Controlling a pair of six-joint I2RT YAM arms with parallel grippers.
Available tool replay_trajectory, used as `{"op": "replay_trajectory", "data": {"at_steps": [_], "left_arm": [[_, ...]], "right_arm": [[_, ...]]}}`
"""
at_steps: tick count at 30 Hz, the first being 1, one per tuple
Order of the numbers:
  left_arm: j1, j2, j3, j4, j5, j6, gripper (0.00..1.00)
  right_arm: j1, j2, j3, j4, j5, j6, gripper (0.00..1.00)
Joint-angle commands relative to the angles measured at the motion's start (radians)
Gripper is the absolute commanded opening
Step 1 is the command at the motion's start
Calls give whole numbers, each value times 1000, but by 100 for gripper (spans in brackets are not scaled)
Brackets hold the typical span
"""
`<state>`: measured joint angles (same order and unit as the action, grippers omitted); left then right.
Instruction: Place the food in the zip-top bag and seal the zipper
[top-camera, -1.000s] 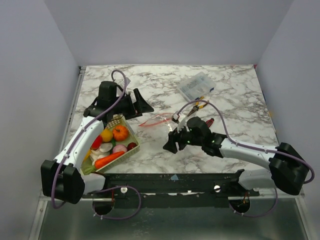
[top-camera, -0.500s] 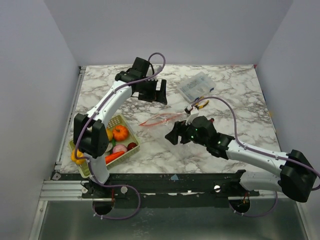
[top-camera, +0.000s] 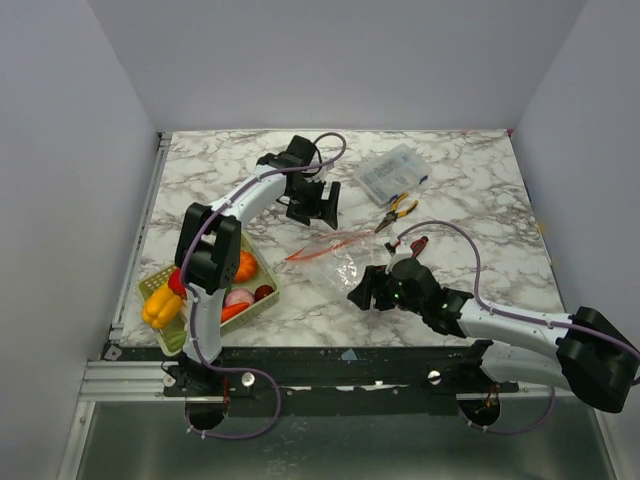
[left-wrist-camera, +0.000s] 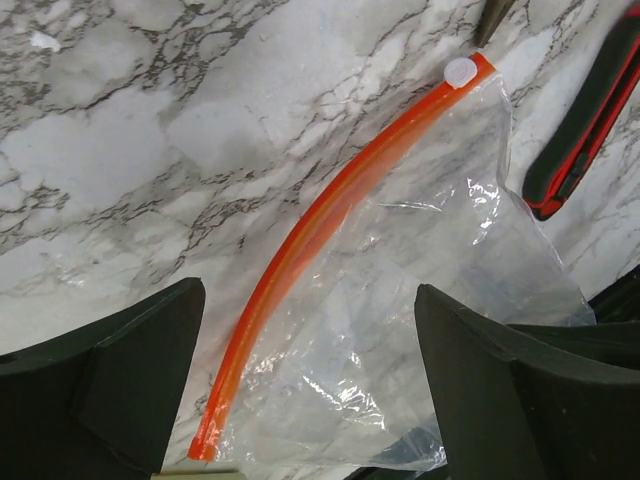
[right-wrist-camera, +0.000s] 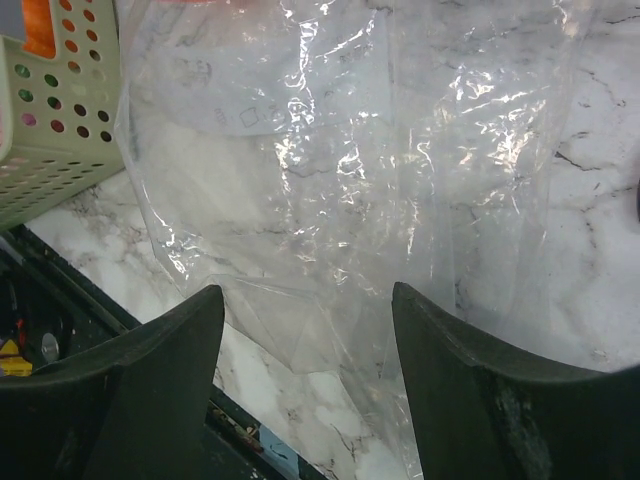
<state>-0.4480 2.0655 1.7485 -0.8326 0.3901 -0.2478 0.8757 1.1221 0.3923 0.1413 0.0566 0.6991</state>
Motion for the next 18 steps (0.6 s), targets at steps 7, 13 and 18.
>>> {"op": "replay_trajectory", "data": {"at_steps": [7,13,18], "left_arm": [[-41,-8,-117,172,181,-74,81],[-55,-13,-169,214,196,-80,69],[-60,-4,-180,226,216,-102,57]], "right_arm": [[3,-3,-36,59,54,34,71],[3,-67,-44,63,35,49,71],[3,-82,-55,62,49,61,71]]}}
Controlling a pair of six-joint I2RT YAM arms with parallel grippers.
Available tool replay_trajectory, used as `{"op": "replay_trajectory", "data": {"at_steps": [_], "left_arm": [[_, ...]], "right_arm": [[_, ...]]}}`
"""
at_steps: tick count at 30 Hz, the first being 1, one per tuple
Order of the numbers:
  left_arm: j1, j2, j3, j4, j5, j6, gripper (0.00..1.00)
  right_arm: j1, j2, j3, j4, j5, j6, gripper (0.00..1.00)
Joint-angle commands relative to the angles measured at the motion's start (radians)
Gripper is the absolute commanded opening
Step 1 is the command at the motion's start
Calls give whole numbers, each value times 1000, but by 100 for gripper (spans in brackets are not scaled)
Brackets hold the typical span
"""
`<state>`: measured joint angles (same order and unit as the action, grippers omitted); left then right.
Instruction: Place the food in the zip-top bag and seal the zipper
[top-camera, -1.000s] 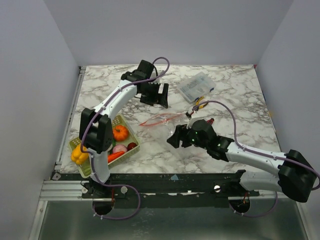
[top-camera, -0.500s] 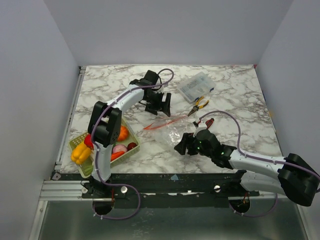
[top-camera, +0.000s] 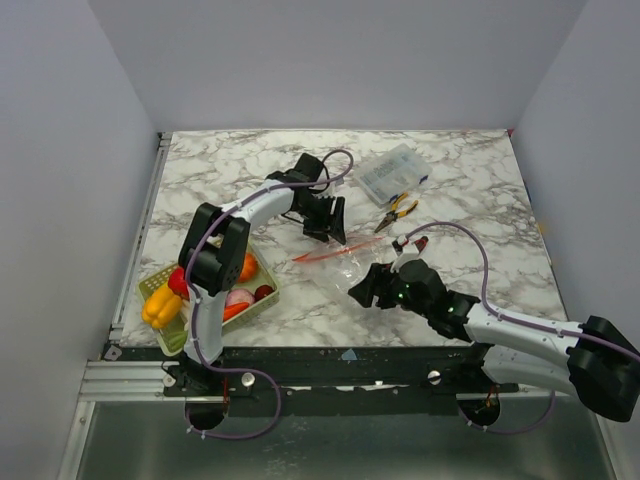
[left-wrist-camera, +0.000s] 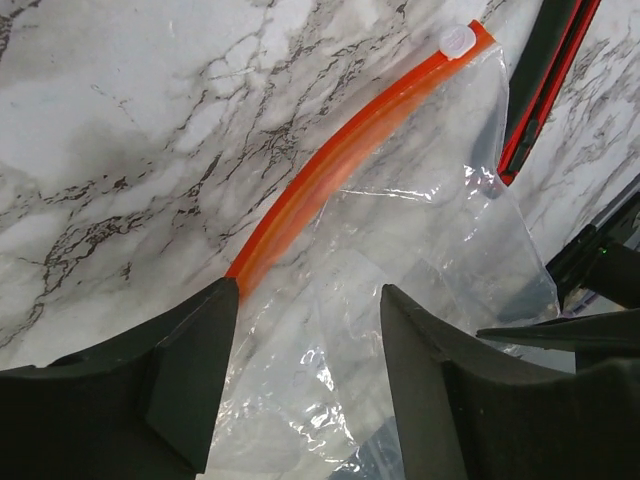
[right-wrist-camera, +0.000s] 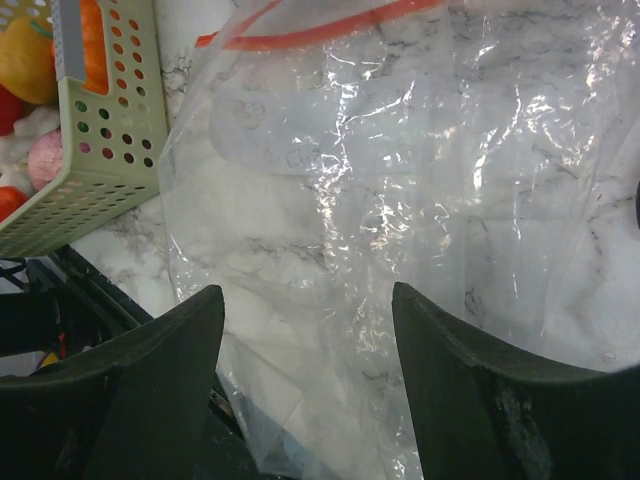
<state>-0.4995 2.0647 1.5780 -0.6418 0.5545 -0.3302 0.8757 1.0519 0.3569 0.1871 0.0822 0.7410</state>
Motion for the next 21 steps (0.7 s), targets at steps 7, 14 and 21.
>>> {"op": "replay_trajectory", "data": {"at_steps": [7,14,21], "left_arm": [[-33,-14,-93,95,26,-39,38],[-34,-102,-163,149,-51,-36,0],[-34,-366,-252,205,-230,-56,0]], "right_arm": [[3,-7,-14,12,15,31,71],[3,-8,6,-17,31,26,71],[0,-4,162,-252,169,139,73]]}}
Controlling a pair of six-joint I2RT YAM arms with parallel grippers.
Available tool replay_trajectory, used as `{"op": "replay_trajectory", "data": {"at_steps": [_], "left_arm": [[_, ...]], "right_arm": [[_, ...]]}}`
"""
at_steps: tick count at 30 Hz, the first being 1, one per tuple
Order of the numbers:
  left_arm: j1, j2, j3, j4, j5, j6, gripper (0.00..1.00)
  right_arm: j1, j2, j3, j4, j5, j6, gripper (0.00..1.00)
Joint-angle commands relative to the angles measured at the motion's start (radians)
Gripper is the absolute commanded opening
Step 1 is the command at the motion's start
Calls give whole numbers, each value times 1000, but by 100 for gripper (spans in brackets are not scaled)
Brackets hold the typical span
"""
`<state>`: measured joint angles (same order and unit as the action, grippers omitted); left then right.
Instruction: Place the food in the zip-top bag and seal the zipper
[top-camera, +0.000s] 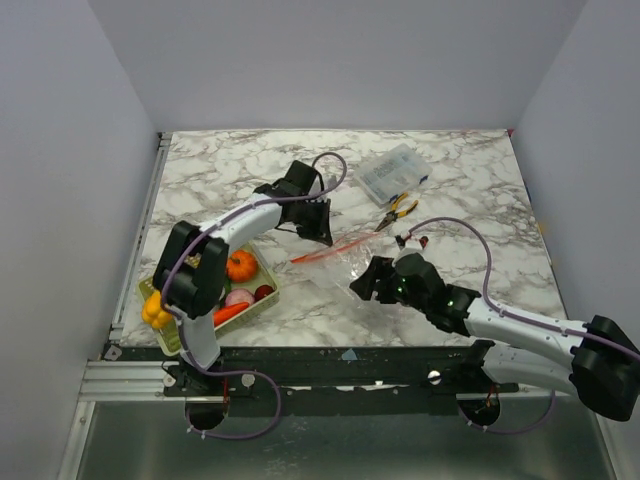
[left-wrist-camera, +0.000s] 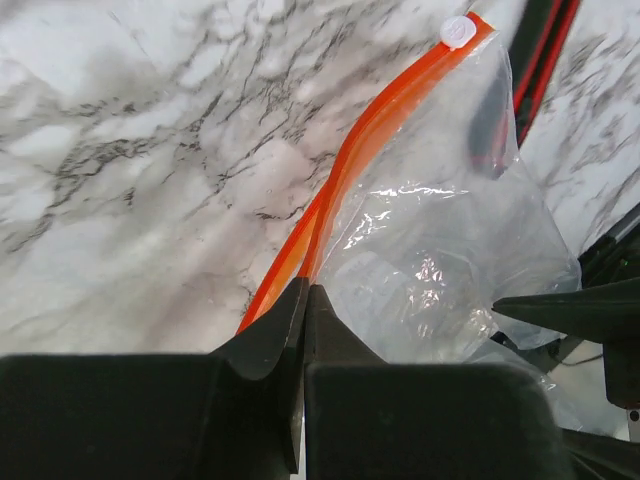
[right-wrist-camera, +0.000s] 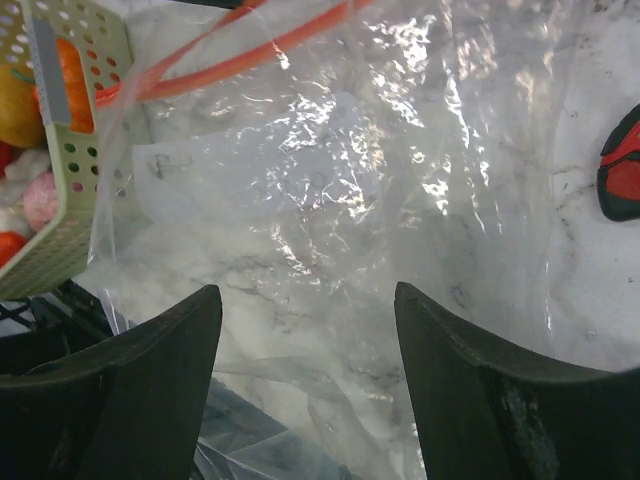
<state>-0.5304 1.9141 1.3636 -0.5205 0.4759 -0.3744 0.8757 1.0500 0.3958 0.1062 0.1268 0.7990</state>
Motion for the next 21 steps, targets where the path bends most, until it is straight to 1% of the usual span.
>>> {"op": "replay_trajectory", "data": {"at_steps": [1,4,8,11,13,17,21], "left_arm": [[-3,-252,-50,87,-187,-11,0],[-3,-344,-57,67,-252,-5,0],[-4,-425,-30,19,-334,7,0],[-6,-460,-3,-15,-370,29,0],[-10,-477,2,-21,-382,39,0],[-22,-506,-4,-15,-381,54,0],[-30,-515,-13,-12,-385,55,0]], "right_arm": [[-3,-3,170,-236,154,108,76],[-9,-9,298,-378,238,158,83],[-12,2,475,-506,351,237,93],[-12,45,590,-553,420,300,95],[-12,110,687,-584,458,320,95],[-12,295,933,-718,520,400,96],[-12,470,1115,-827,559,478,96]]}}
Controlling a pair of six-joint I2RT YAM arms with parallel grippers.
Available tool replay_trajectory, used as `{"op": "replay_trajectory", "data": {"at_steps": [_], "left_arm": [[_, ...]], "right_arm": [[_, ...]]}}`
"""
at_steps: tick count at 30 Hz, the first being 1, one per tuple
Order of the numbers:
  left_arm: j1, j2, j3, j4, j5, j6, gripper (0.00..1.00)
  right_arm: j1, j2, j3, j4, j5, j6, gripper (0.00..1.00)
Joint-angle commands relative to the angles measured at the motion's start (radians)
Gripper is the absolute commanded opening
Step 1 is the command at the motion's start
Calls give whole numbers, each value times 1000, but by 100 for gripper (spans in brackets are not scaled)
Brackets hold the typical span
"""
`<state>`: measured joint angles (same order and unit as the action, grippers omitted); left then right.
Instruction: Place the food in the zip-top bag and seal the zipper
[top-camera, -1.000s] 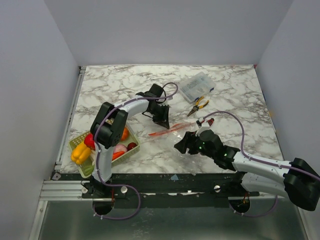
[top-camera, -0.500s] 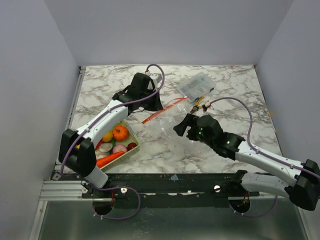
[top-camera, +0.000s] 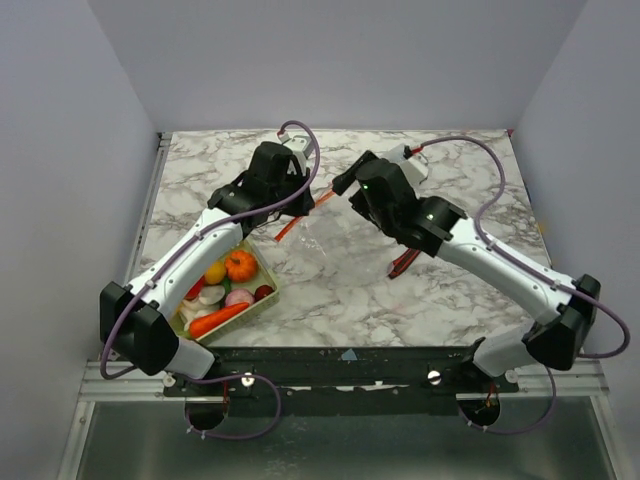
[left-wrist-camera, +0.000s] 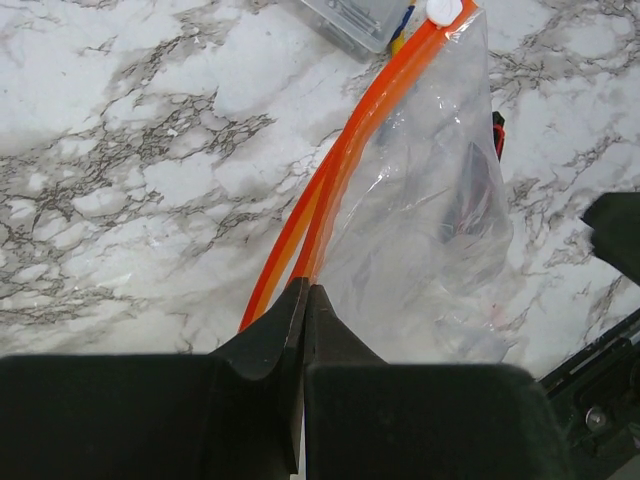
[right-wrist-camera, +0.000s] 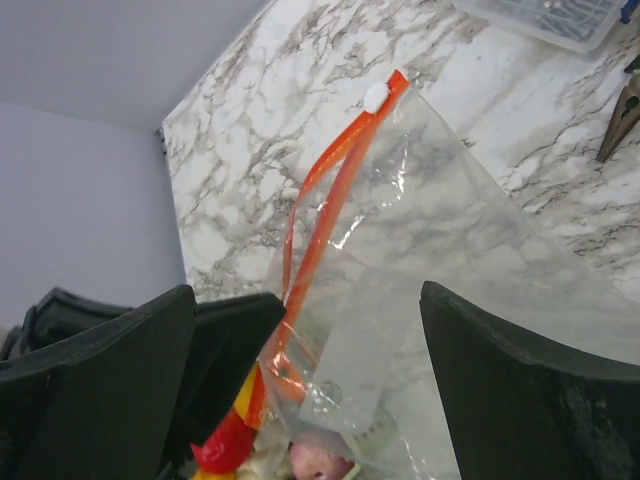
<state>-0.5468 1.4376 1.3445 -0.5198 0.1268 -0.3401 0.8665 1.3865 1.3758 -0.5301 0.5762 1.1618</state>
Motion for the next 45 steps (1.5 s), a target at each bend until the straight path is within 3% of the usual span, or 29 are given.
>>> {"op": "replay_trajectory", "data": {"at_steps": [1,10,17,23,27,30,34,35,38,40,42,45], "left_arm": [[-15,-41,2,-9,-38,20,0],[-27,-71,-45,32,-6,11,0],[-30,-81,-81,72,47,-4,0],[-31,-78,-81,77,68,-7,0],[-32,-74,-79,81,95,-10,0],[-32,-73,-78,81,105,-8,0],[-32,-72,-71,72,128,-11,0],[-32,-71,-68,64,136,-11,0],[-31,-80,-54,29,169,-16,0],[-28,-107,-68,33,200,-30,18],[-26,-135,-73,32,243,-51,48],[-19,-193,-64,15,302,-72,68]], "right_arm": [[-3,171,169,-209,118,124,97],[-20,348,262,-250,93,254,97],[-25,374,223,-183,72,293,87],[-25,353,139,-58,38,270,64],[-26,326,85,22,22,248,59],[-26,313,65,50,25,234,39],[-29,284,18,91,28,241,5],[-31,273,8,104,23,241,0],[-36,223,-42,181,5,181,0],[-43,175,-100,257,-9,140,0],[-58,113,-186,374,-54,107,0],[-90,42,-299,537,-158,61,0]]}}
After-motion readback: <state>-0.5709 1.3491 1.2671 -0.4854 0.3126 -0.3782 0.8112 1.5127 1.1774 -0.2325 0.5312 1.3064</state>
